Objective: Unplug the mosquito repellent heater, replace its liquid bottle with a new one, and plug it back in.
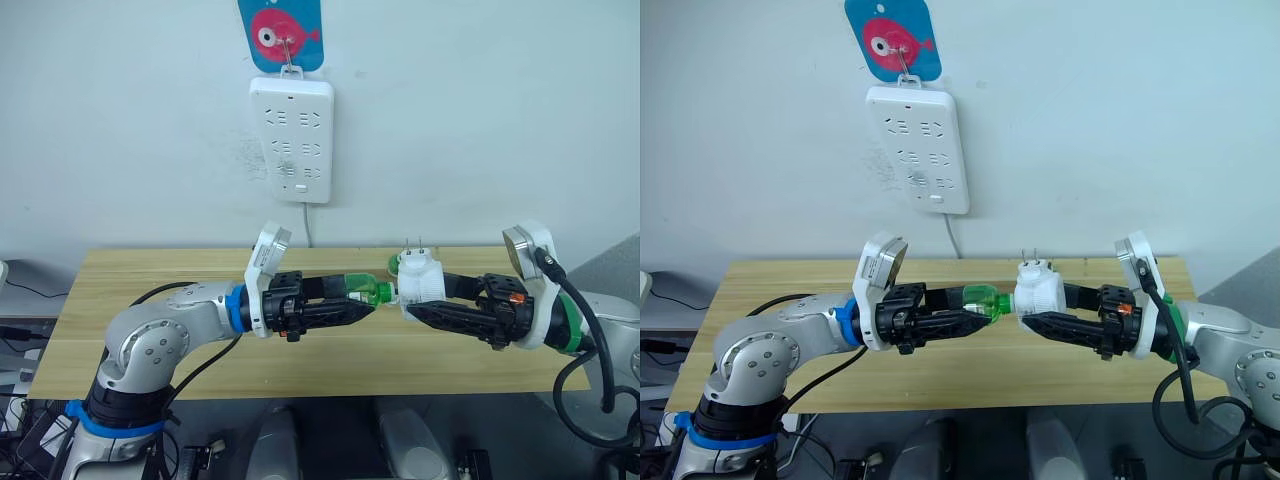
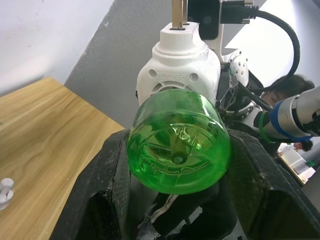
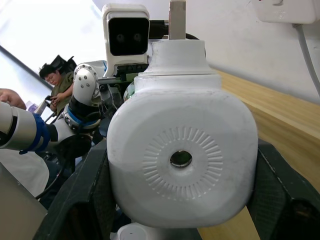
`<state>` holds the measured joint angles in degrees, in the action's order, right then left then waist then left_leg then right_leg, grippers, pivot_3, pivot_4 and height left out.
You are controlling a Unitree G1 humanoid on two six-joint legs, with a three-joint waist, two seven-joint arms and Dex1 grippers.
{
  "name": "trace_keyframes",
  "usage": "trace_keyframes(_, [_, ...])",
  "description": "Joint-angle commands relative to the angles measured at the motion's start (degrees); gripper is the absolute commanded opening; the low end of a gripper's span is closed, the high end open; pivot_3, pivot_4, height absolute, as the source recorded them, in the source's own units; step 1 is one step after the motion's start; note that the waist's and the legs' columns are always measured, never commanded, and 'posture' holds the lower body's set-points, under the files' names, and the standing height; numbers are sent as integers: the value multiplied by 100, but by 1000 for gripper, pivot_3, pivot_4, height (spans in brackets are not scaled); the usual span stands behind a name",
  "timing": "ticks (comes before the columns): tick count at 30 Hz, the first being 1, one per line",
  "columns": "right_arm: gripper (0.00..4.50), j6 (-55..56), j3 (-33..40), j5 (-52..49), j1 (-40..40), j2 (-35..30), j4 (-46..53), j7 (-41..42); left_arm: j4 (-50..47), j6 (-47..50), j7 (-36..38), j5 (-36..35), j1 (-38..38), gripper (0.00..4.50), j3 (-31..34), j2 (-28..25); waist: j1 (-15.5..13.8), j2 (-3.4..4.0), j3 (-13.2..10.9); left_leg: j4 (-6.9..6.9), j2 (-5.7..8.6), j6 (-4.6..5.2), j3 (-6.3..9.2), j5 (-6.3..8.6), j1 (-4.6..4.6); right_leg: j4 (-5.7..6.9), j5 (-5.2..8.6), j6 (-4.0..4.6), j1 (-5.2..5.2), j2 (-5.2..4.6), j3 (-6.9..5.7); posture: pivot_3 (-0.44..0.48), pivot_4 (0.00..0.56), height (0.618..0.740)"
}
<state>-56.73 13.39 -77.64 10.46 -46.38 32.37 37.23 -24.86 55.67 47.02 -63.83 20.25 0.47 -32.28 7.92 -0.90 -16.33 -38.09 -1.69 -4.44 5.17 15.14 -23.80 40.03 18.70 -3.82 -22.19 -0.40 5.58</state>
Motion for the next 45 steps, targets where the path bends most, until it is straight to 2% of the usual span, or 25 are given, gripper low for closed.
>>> trace_keyframes(1, [2975, 81, -62, -247, 16, 50, 259, 22, -317, -22, 198, -135, 54, 2308, -181, 61, 1, 0, 0, 0, 0, 0, 0, 0, 0, 0, 0, 0, 0, 0, 0, -214, 254, 740])
trace_keyframes(19, [2975, 67, -92, -448, 180, 77, 212, -70, -374, 66, 81, -276, 5, 2308, -158, 194, -1, 0, 0, -1, 0, 0, 0, 0, -1, -1, 0, 0, 0, 0, 0, -209, 248, 740])
trace_keyframes(32, [2975, 21, -40, -368, 143, -73, -1, 52, -446, 264, 273, -541, 0, 2308, -115, 11, -1, 0, 0, -1, 0, 0, 0, 0, -1, -1, 0, 0, 0, 0, -1, -210, 244, 740])
trace_keyframes(40, [2975, 34, -39, -167, -16, -144, -83, 185, -355, 371, -122, -969, 167, 2308, 6, 245, -1, -1, 1, -1, 0, 0, 1, 0, -2, -1, 0, 0, 0, 0, -1, -211, 246, 740])
trace_keyframes(45, [2975, 46, -86, -324, -13, -132, 131, 136, -362, 243, -173, -634, 154, 2308, -100, 283, 0, -1, 1, -2, 0, 0, 0, 0, -1, 0, 0, 0, 0, 0, 0, -213, 247, 740])
